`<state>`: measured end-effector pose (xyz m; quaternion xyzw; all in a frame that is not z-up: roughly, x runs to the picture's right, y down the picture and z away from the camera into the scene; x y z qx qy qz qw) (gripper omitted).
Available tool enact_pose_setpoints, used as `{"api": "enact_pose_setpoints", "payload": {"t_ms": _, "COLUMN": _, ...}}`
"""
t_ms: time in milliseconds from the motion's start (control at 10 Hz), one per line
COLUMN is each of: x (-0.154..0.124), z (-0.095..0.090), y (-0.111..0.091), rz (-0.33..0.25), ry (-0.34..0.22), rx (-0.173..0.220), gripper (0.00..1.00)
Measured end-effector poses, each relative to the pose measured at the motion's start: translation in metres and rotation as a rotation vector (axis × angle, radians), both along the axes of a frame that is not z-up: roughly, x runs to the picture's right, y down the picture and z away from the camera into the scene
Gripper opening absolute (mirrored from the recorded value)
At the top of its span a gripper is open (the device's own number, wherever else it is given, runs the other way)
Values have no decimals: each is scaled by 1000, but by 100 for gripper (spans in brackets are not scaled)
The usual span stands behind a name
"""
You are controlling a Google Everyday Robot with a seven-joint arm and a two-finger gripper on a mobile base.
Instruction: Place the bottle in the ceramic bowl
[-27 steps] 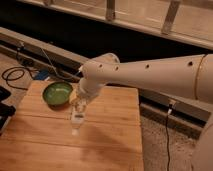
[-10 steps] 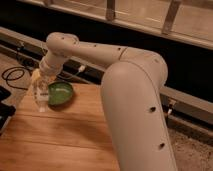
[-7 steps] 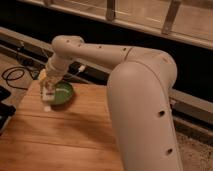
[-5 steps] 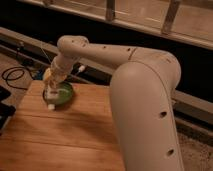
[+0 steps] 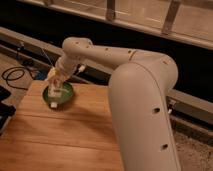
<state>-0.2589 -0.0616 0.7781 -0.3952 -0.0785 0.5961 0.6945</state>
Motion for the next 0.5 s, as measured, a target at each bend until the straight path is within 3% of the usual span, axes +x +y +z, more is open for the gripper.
{"api": "enact_pose_setpoints", "payload": {"t_ms": 200, "x": -19, "z": 6, "y": -10, "rz": -11, "ry": -34, "rx": 16, "gripper": 0}}
{"api": "enact_pose_setpoints", "payload": {"t_ms": 500, "x": -17, "z": 9, "y": -13, "rz": -9, "ry": -31, "rx": 19, "gripper": 0}}
